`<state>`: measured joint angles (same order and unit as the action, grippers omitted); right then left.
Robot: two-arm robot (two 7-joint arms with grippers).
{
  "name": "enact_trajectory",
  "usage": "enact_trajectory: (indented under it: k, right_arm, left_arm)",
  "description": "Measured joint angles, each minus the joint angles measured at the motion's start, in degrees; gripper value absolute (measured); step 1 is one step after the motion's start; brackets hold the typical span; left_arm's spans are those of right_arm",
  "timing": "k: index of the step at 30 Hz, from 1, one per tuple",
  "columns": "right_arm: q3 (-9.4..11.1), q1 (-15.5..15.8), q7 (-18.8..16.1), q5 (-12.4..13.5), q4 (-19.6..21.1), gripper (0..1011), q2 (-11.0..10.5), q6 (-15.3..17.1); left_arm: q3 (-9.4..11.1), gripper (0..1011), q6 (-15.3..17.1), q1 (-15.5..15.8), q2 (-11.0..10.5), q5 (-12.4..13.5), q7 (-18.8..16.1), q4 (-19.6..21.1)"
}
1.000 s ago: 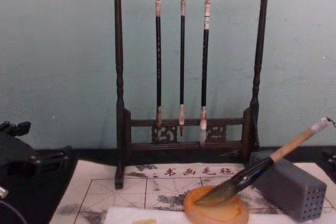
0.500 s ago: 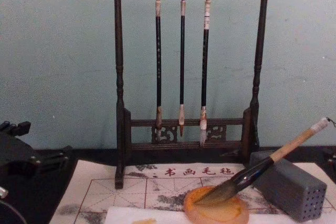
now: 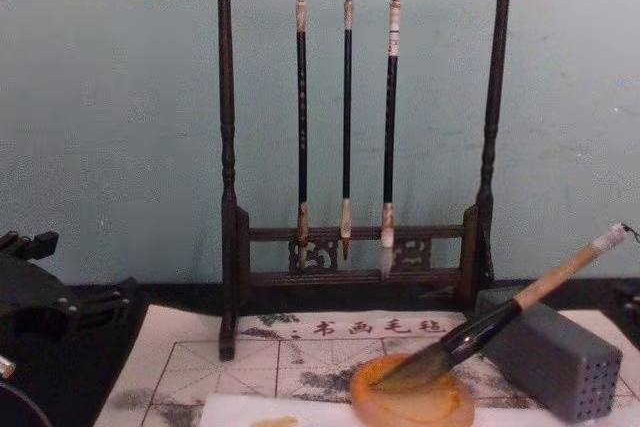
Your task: Pick up the brush from the inkstone, write on the paper, then place the brush back to its original position.
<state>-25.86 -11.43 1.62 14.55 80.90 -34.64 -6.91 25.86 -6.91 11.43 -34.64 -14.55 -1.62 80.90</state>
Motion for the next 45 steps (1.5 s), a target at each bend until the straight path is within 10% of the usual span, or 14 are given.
enact_trajectory:
  k: [28, 45]
  right_arm:
    - [1.07, 0.46, -1.19, 0.47, 0.25, 1002, 0.59, 0.29]
    - [7.14, 3.65, -10.64, 14.42, 3.86, 1002, 3.7, 8.41]
  left_arm:
    - [0.0, 1001, 0.0, 0.0, 0.0, 0.0, 0.0, 0.0]
    - [0.0, 1001, 0.0, 0.0, 0.0, 0.0, 0.0, 0.0]
